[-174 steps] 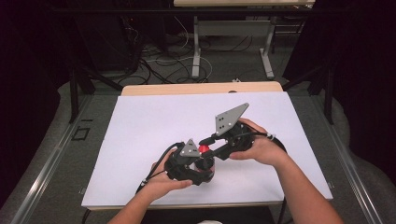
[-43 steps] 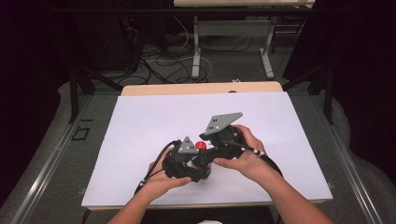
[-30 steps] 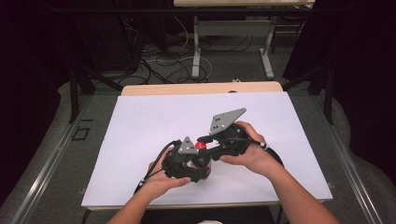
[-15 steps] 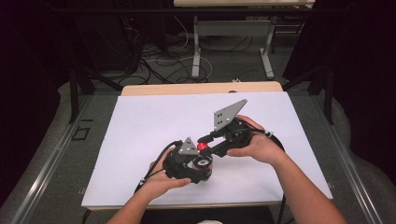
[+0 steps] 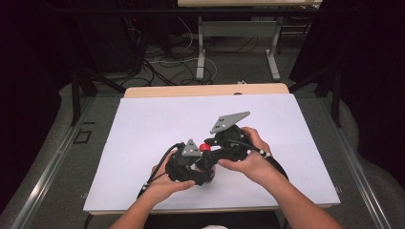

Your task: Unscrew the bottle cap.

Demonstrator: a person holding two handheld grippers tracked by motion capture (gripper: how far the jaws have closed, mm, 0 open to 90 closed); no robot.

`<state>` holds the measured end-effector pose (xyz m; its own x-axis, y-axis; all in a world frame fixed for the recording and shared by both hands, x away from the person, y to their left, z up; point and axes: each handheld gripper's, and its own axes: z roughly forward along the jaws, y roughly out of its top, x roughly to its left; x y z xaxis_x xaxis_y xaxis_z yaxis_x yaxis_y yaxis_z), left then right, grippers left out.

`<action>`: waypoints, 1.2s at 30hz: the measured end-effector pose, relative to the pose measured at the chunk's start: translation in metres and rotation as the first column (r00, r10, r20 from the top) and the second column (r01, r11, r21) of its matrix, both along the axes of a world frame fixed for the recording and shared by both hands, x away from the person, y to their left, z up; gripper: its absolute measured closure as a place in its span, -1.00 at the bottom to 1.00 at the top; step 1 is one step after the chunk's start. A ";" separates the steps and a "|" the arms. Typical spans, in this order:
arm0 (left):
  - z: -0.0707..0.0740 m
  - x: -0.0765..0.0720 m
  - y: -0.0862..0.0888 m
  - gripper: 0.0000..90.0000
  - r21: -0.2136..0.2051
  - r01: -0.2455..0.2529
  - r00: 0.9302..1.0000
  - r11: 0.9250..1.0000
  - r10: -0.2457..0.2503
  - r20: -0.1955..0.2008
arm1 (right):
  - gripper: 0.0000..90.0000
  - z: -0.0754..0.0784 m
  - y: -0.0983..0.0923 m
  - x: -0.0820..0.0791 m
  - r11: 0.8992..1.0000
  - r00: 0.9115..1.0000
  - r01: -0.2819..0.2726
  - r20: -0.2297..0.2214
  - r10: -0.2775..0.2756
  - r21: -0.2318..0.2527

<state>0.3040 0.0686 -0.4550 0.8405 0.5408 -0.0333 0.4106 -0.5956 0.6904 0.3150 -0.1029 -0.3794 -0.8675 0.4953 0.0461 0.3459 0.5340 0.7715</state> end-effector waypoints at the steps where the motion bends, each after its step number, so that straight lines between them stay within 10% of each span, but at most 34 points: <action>1: 0.000 0.000 0.000 -0.32 0.006 0.005 1.000 1.000 -0.005 -0.002 | 0.35 0.000 0.000 0.000 1.000 1.000 -0.002 -0.008 0.002 -0.006; 6: 0.001 -0.002 0.000 -0.31 0.010 0.035 0.999 0.999 -0.035 -0.002 | 0.36 0.002 -0.004 0.009 0.979 0.979 -0.199 0.042 0.201 -0.045; 11: 0.001 -0.005 -0.003 -0.31 -0.010 0.047 0.999 0.999 -0.047 -0.003 | 0.36 0.003 -0.013 0.029 0.895 0.894 -0.446 0.044 0.447 -0.032; 13: 0.001 -0.005 -0.003 -0.31 -0.005 0.040 0.999 0.999 -0.040 -0.005 | 0.35 0.003 -0.014 0.031 0.876 0.873 -0.481 0.061 0.483 -0.040; 15: 0.001 -0.004 -0.003 -0.31 -0.003 0.042 0.999 0.999 -0.042 -0.013 | 0.32 0.002 -0.014 0.031 0.882 0.882 -0.469 0.042 0.470 -0.040; 17: 0.002 -0.002 -0.001 -0.32 0.012 0.050 0.998 0.999 -0.049 -0.025 | -0.08 0.000 -0.013 0.029 0.910 0.910 -0.414 0.019 0.415 -0.027; 20: 0.001 -0.001 0.000 -0.32 0.000 0.024 1.000 1.000 -0.024 -0.009 | -0.11 0.000 -0.010 0.017 0.963 0.963 -0.264 0.037 0.266 -0.057; 23: 0.001 -0.001 0.000 -0.32 -0.001 0.013 1.000 1.000 -0.013 -0.010 | -0.05 -0.001 -0.008 0.008 0.986 0.985 -0.163 0.046 0.164 -0.031; 31: 0.001 -0.001 -0.001 -0.32 0.009 -0.005 1.000 1.000 0.005 -0.007 | 0.21 -0.003 -0.002 0.000 1.000 1.000 0.013 -0.006 -0.012 0.015; 36: 0.000 -0.001 -0.001 -0.32 0.014 0.009 1.000 1.000 -0.009 -0.014 | 0.35 -0.001 -0.001 0.000 0.998 0.998 -0.049 0.027 0.050 -0.032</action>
<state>0.3034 0.0679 -0.4546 0.8450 0.5334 -0.0377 0.4145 -0.6089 0.6764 0.3153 -0.1036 -0.3807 -0.8916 0.4527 0.0067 0.2971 0.5738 0.7632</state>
